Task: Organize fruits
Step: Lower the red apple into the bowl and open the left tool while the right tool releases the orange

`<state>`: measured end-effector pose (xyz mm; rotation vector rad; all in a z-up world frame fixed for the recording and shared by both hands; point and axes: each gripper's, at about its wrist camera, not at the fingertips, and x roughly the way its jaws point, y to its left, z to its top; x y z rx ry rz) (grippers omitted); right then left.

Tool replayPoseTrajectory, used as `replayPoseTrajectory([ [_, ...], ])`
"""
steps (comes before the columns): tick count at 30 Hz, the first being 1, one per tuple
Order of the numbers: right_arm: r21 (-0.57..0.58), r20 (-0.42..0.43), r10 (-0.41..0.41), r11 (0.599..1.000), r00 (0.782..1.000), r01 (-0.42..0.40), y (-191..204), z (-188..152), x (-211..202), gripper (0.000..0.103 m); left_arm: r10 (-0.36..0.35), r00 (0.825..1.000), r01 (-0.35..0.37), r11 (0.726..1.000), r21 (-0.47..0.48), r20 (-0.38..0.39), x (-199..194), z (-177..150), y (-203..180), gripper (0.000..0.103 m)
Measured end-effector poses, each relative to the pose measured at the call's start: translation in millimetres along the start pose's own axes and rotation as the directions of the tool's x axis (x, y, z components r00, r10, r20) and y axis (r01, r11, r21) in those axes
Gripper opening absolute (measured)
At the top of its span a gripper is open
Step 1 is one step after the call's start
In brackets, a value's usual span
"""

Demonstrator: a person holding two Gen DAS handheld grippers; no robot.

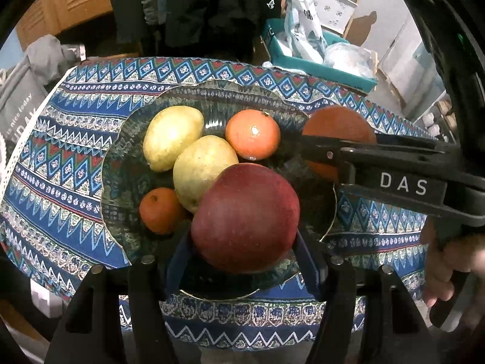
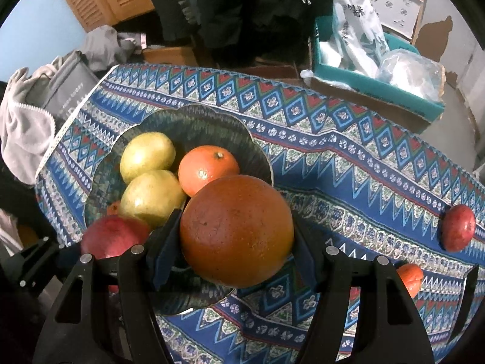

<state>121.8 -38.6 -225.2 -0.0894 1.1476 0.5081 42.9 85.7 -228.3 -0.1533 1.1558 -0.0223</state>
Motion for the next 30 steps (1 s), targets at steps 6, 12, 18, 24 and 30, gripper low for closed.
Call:
replayPoseTrajectory([
  [6, -0.002, -0.025, 0.017, 1.000, 1.000, -0.018, 2, -1, 5, 0.069, 0.041, 0.999, -0.042, 0.998, 0.039, 0.017, -2, 0, -7, 0.076],
  [12, 0.015, 0.014, 0.052, 0.999, 0.999, -0.053, 2, 2, -5, 0.069, 0.046, 0.998, -0.046, 0.999, 0.005, 0.036, -7, 3, 2, 0.077],
  [18, 0.025, 0.059, 0.039, 0.999, 0.997, -0.041, 1, 6, -23, 0.069, 0.044, 0.997, -0.043, 0.999, -0.024, 0.063, -16, 6, 6, 0.077],
  [24, 0.012, 0.112, -0.013, 1.000, 0.994, 0.011, 0, 8, -46, 0.069, 0.040, 0.994, -0.035, 0.998, -0.042, 0.104, -30, 12, 5, 0.077],
  [30, -0.009, 0.181, -0.084, 0.996, 0.980, 0.087, 0, 9, -74, 0.069, 0.035, 0.990, -0.028, 0.998, -0.047, 0.140, -44, 17, 2, 0.077],
])
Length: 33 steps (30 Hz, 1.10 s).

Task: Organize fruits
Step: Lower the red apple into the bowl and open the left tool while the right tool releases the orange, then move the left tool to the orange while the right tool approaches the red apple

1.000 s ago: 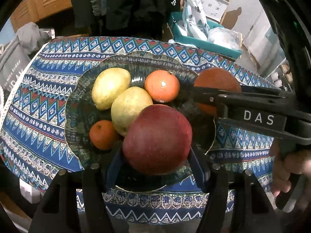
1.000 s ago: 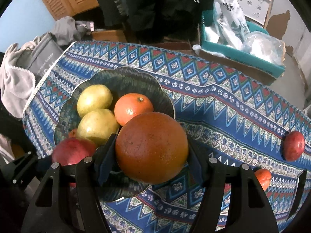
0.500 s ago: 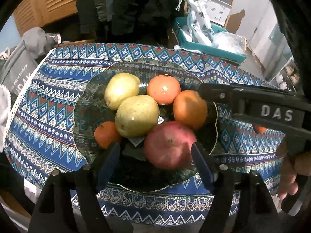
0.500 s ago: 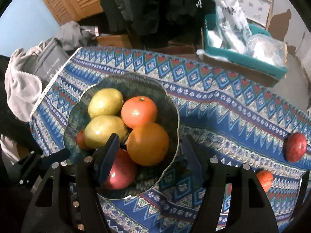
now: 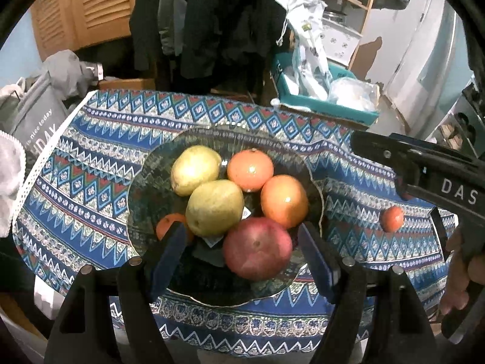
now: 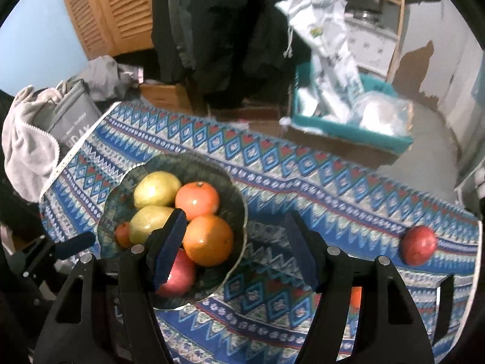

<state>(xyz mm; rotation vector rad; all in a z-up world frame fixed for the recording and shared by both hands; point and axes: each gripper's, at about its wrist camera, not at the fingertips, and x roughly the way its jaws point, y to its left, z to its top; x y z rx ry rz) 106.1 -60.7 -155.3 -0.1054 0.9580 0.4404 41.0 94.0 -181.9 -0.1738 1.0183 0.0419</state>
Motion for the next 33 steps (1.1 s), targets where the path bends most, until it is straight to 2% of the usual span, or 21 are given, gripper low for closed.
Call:
replayPoseTrajectory([
  [9, 0.009, 0.089, -0.074, 0.997, 0.993, 0.073, -12, 3, -42, 0.069, -0.021, 0.998, 0.020, 1.000, 0.005, 0.062, -23, 11, -12, 0.080],
  [20, 0.050, 0.173, -0.149, 0.989, 0.974, 0.142, -35, -1, -85, 0.070, -0.054, 0.988, 0.045, 0.997, 0.064, 0.145, -56, 20, -45, 0.081],
  [23, 0.066, 0.188, -0.167, 0.985, 0.968, 0.157, -43, -4, -94, 0.070, -0.063, 0.985, 0.050, 0.995, 0.087, 0.163, -63, 21, -57, 0.085],
  [27, 0.087, 0.204, -0.197, 0.979, 0.959, 0.183, -55, -9, -106, 0.074, -0.081, 0.981, 0.062, 0.992, 0.112, 0.178, -69, 22, -70, 0.086],
  [33, 0.124, 0.229, -0.243, 0.968, 0.943, 0.219, -73, -18, -124, 0.074, -0.104, 0.978, 0.078, 0.986, 0.146, 0.179, -72, 23, -91, 0.086],
])
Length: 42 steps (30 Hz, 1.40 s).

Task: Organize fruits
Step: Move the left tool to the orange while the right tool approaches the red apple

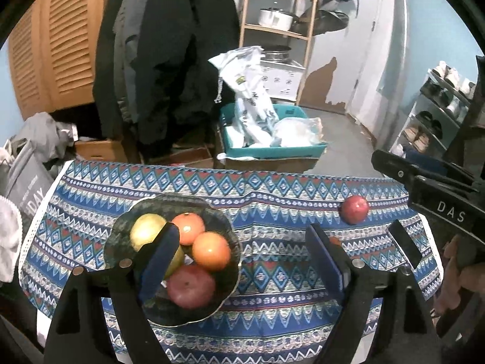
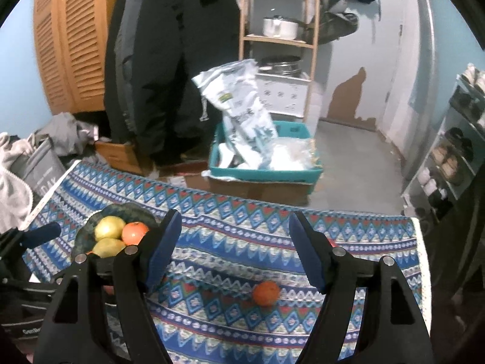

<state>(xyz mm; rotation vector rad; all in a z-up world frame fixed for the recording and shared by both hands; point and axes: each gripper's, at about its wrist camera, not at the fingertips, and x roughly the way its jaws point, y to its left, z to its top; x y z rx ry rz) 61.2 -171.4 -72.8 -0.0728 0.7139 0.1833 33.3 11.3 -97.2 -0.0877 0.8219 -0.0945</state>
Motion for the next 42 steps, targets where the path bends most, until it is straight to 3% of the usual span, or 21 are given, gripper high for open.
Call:
replayPoseTrajectory([
  [21, 0.131, -0.006, -0.134, 0.982, 0.991, 0.134, -97, -30, -23, 0.074, -0.064, 0.996, 0.070, 0.990, 0.119, -0.057, 25, 4, -81, 0.087],
  [28, 0.149, -0.042, -0.181, 0.971, 0.983, 0.186, -123, -47, -20, 0.075, -0.079, 0.990, 0.097, 0.983, 0.158, -0.115, 50, -5, -107, 0.087],
  [42, 0.204, -0.157, -0.184, 0.955, 0.970, 0.214, -161, -79, 16, 0.075, -0.081, 0.970, 0.127, 0.973, 0.194, -0.231, 107, -24, -138, 0.087],
])
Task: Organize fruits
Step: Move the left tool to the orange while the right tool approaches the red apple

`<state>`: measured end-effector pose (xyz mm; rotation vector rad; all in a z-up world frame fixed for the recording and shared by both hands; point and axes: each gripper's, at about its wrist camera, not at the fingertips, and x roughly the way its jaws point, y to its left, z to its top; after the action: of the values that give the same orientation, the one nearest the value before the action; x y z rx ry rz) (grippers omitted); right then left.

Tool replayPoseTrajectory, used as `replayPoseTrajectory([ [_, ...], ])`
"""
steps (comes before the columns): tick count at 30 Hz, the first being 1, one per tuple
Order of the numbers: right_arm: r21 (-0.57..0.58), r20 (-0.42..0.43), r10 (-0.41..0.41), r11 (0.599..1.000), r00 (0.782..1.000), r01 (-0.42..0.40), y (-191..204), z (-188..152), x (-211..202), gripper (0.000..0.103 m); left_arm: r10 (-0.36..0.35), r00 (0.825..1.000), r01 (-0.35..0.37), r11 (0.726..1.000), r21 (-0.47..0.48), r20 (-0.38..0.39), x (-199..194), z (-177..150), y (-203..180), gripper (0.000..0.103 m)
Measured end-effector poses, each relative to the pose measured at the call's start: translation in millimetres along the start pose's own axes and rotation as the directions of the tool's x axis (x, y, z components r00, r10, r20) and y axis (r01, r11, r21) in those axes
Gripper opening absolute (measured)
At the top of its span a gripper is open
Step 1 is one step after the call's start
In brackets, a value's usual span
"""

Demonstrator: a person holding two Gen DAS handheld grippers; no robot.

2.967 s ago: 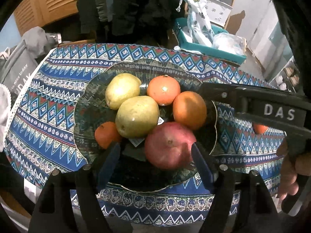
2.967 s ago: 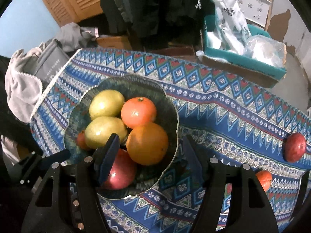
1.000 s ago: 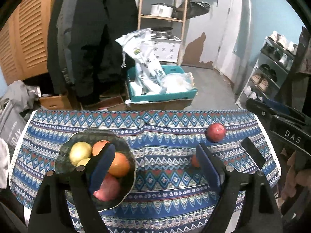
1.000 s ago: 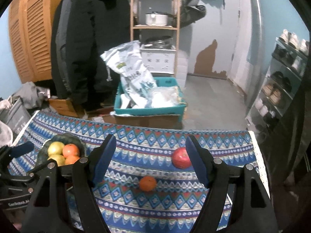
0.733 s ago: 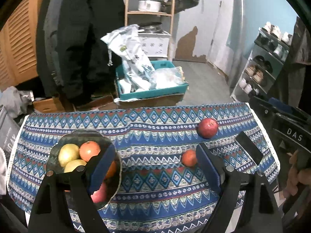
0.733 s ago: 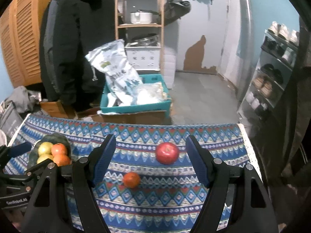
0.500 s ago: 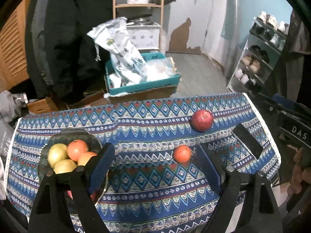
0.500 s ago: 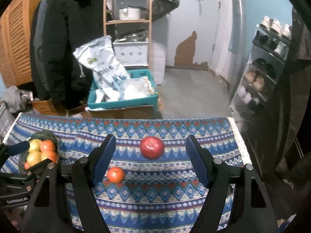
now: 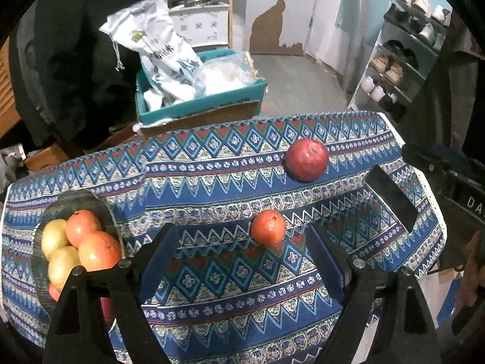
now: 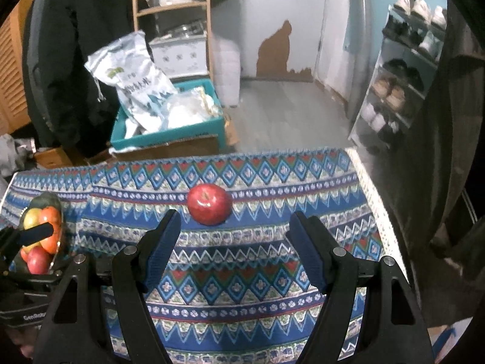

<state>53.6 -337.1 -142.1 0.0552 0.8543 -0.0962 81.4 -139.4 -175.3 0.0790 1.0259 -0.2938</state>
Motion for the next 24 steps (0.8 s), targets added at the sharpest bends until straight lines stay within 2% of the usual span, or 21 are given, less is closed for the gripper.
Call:
replayPoseTrajectory([
  [11, 0.028, -0.146, 0.010, 1.000, 0.989, -0.006, -13, -26, 58, 0.075, -0.033, 0.994, 0.031, 0.999, -0.026, -0.107, 58, -3, -4, 0.087],
  [24, 0.047, -0.253, 0.012, 0.999, 0.967, 0.000, -20, -41, 107, 0.075, -0.053, 0.980, 0.050, 0.999, -0.019, -0.193, 108, -8, -14, 0.087],
])
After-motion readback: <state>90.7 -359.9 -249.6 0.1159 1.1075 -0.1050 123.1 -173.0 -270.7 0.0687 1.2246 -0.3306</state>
